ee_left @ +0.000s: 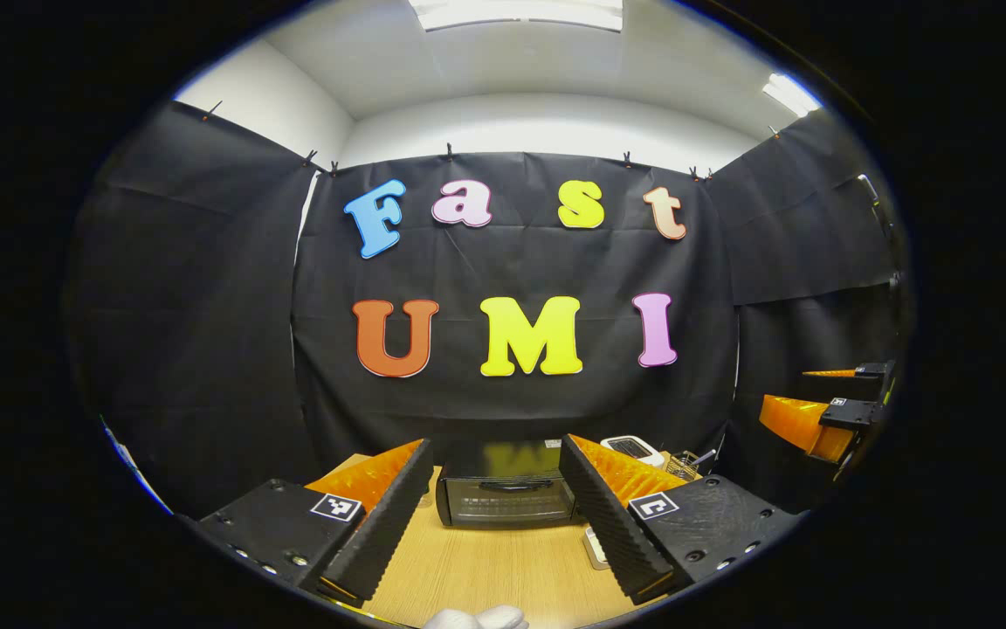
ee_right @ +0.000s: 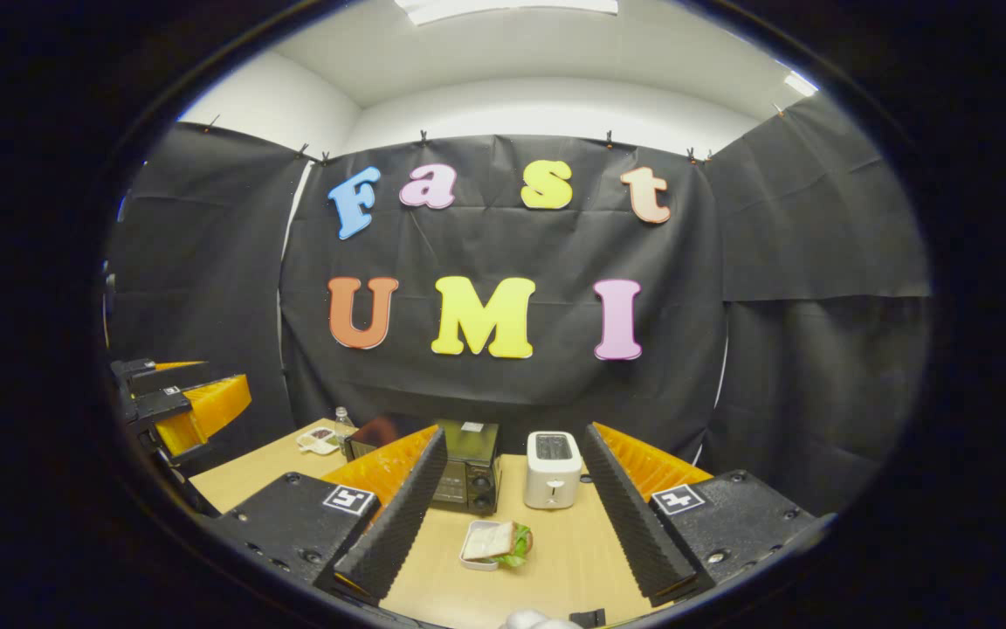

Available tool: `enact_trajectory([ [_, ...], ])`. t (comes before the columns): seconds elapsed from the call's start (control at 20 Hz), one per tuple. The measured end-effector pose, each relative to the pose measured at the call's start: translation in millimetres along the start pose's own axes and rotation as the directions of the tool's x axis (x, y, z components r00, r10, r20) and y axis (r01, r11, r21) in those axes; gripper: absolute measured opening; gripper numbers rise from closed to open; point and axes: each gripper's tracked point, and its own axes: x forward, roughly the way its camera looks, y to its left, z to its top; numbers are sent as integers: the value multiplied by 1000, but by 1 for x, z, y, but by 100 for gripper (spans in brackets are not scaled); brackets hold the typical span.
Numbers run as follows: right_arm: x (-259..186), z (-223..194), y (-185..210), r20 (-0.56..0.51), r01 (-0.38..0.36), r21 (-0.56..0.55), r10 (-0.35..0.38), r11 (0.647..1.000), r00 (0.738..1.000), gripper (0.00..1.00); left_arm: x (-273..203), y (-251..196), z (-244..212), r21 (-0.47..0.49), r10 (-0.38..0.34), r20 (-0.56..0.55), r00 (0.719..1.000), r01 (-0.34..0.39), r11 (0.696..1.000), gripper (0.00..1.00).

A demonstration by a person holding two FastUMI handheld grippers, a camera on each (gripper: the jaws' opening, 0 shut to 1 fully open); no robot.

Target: Open the electric oven with the left hand, put the food in, and close the electric oven.

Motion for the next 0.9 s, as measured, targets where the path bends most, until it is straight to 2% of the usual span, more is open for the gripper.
enact_trajectory([
  [0.3,6,-5,-4,-14,-1,-10,1,1000,1000,93,13,2,-10,4,8,-17,1000,-8,1000,95],
  [0.35,7,-5,-6,-14,3,-10,-3,1000,1000,100,16,2,-13,7,11,-22,1000,-11,1000,95],
  [0.4,8,-5,-8,-11,4,-8,-4,1000,1000,93,19,1,-14,6,9,-22,1000,-9,1000,95],
  [0.45,10,-4,-9,-9,5,-5,-5,1000,1000,93,24,0,-18,6,7,-27,1000,-7,1000,95],
  [0.5,13,-5,-11,-10,6,-3,-6,1000,1000,100,29,0,-22,7,6,-31,1000,-6,1000,95],
  [0.55,15,-5,-13,-11,7,-2,-7,1000,1000,93,36,-2,-24,8,3,-26,1000,-3,1000,95],
  [0.6,16,-6,-15,-12,9,0,-9,1000,1000,100,44,-5,-28,10,-3,-27,1000,3,1000,95],
  [0.65,18,-6,-17,-14,11,0,-11,1000,1000,100,53,-8,-32,11,-7,-27,1000,8,1000,95],
  [0.7,19,-7,-21,-16,13,1,-13,1000,1000,93,63,-11,-36,12,-15,-29,999,16,1000,95],
  [0.75,21,-6,-24,-17,17,-2,-17,1000,1000,100,77,-16,-42,8,-23,-29,999,23,1000,95],
  [0.8,24,-6,-28,-22,20,-6,-20,1000,1000,93,92,-20,-51,1,-31,-35,999,31,1000,95],
  [0.9,26,-6,-38,-26,32,-17,-33,999,999,92,123,-29,-69,-16,-48,-54,997,47,999,95],
])
